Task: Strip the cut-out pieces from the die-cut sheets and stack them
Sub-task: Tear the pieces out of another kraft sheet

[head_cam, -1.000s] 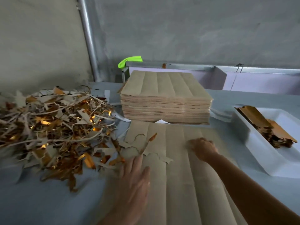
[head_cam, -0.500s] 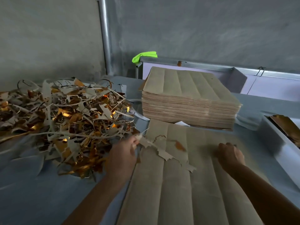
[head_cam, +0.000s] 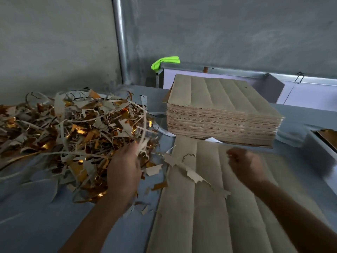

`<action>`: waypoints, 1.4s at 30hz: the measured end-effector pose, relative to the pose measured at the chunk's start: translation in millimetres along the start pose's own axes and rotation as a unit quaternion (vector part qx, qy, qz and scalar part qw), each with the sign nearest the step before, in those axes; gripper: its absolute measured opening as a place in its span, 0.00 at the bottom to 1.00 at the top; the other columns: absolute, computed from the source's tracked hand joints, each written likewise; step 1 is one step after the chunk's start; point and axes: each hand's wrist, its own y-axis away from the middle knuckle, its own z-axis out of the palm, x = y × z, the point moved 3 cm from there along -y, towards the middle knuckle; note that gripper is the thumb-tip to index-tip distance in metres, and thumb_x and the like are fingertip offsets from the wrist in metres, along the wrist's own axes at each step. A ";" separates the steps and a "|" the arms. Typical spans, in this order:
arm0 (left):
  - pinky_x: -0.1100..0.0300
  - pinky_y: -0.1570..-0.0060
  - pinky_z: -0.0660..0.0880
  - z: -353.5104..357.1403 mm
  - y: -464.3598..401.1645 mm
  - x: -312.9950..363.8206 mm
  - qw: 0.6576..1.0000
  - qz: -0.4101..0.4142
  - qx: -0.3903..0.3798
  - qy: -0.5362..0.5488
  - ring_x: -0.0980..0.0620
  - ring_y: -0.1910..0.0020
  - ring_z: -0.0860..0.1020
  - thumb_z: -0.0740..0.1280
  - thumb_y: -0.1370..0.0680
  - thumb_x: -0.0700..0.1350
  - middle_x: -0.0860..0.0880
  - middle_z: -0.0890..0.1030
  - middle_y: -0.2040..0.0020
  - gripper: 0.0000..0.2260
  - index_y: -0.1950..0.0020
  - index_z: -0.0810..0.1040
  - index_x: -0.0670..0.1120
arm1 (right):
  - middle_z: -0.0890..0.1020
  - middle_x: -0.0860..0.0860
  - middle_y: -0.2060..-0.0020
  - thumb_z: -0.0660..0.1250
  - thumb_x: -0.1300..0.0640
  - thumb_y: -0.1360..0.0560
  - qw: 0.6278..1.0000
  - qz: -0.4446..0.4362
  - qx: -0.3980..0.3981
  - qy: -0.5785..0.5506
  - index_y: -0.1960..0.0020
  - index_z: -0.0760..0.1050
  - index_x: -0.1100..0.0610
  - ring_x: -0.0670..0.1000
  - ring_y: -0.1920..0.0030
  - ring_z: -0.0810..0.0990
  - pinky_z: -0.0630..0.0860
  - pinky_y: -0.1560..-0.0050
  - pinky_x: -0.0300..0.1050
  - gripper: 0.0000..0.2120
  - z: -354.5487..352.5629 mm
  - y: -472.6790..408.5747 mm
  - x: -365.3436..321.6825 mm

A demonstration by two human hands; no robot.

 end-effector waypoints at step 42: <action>0.44 0.32 0.49 16.1 1.1 -20.4 0.950 0.039 -0.119 -0.285 0.42 0.26 0.55 0.60 0.22 0.56 0.43 0.58 0.24 0.27 0.26 0.61 0.48 | 0.75 0.50 0.37 0.56 0.51 0.19 0.891 -0.040 -0.262 -0.368 0.32 0.71 0.52 0.52 0.37 0.74 0.70 0.36 0.47 0.16 96.0 46.7 -179.8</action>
